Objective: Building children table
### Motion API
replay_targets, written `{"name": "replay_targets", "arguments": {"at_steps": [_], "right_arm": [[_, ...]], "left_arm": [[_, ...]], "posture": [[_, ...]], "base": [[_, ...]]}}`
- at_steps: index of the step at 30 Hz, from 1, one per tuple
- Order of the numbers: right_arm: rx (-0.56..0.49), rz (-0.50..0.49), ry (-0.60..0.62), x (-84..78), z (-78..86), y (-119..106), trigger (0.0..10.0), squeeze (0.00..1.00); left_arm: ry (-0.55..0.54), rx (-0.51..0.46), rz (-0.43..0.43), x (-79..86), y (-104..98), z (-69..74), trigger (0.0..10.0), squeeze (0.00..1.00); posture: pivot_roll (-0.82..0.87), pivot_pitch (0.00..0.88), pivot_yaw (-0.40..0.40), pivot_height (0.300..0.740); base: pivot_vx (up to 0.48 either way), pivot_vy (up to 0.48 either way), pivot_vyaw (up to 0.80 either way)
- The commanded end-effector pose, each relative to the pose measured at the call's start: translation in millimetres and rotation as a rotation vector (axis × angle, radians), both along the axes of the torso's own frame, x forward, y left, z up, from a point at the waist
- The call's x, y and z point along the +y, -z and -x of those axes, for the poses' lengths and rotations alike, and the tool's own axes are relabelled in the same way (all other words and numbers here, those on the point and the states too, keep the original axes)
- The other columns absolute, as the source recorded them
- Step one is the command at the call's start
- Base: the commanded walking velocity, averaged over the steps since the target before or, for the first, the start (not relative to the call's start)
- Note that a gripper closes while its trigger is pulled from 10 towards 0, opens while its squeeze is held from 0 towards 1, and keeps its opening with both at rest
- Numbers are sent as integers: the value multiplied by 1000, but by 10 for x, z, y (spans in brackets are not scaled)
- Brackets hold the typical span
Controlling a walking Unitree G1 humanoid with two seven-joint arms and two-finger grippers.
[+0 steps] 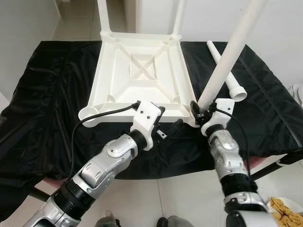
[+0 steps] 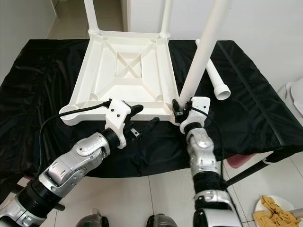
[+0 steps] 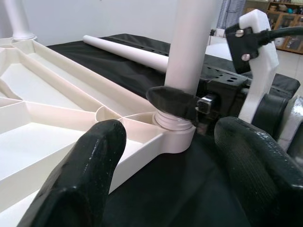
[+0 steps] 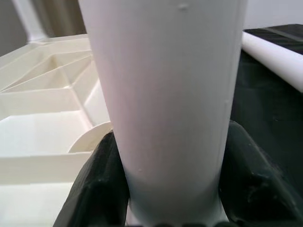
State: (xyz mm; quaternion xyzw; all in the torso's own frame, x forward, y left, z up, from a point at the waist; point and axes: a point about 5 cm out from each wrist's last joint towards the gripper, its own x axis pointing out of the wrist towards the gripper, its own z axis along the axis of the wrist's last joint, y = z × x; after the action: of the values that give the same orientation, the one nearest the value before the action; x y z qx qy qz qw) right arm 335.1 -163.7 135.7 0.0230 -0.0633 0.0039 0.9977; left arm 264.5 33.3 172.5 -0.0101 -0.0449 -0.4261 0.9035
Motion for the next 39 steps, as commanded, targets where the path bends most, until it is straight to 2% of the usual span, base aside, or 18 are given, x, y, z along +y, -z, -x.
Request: {"name": "replay_targets", "arguments": {"at_steps": [1,2,3,5,10,13,17,18,25,31,33,35,36,37,39], "right_arm": [[19,-9,50,-34,20,26,10000,0],[57,-19,125,-18,37,92,10000,0],[57,-19,125,-18,37,92,10000,0],[111,-37,212,-15,53,181,10000,0],[130,-45,239,5,59,207,10000,0],[146,-57,239,135,68,217,10000,0],[150,-59,230,152,79,215,10000,0],[161,-60,226,147,87,220,10000,1000],[161,-61,219,138,90,218,10000,1000],[92,-53,117,95,92,139,10000,1000],[54,-29,20,52,90,105,10000,1000],[54,-29,20,52,90,105,10000,1000],[40,-18,-21,13,84,87,10000,243],[26,-5,-59,-41,73,63,10000,0],[8,19,-94,-143,49,19,10000,0]], "left_arm": [[251,-8,-33,-66,40,116,10000,0],[248,-11,-32,-66,38,112,10000,0],[248,-11,-32,-66,38,112,10000,0],[245,-14,-33,-63,38,111,10000,0],[243,-15,-35,-60,38,109,10000,0],[242,-17,-39,-54,45,113,10000,0],[242,-17,-40,-53,45,112,10000,0],[242,-18,-40,-53,44,111,10000,0],[243,-17,-40,-55,45,113,10000,0],[239,-20,-40,-57,41,104,10000,0],[234,-24,-41,-53,36,87,10000,0],[234,-24,-41,-53,36,87,10000,0],[232,-27,-42,-51,32,79,10000,0],[230,-28,-42,-47,28,73,10000,0],[229,-29,-43,-42,24,66,10000,0]], "posture": [[9,36,-21,740],[11,35,-22,740],[11,35,-22,740],[13,33,-24,740],[13,33,-24,740],[24,22,-26,740],[22,23,-27,740],[22,23,-27,740],[20,24,-26,740],[21,22,-30,740],[21,18,-30,740],[21,18,-30,740],[21,20,-31,740],[19,20,-29,740],[18,21,-28,740]], "base": [[0,0,0],[0,0,0],[0,0,0],[0,0,0],[0,0,0],[0,0,0],[0,0,0],[0,0,0],[0,0,0],[0,0,0],[0,0,0],[0,0,0],[0,0,0],[0,0,0],[0,0,0]]}}
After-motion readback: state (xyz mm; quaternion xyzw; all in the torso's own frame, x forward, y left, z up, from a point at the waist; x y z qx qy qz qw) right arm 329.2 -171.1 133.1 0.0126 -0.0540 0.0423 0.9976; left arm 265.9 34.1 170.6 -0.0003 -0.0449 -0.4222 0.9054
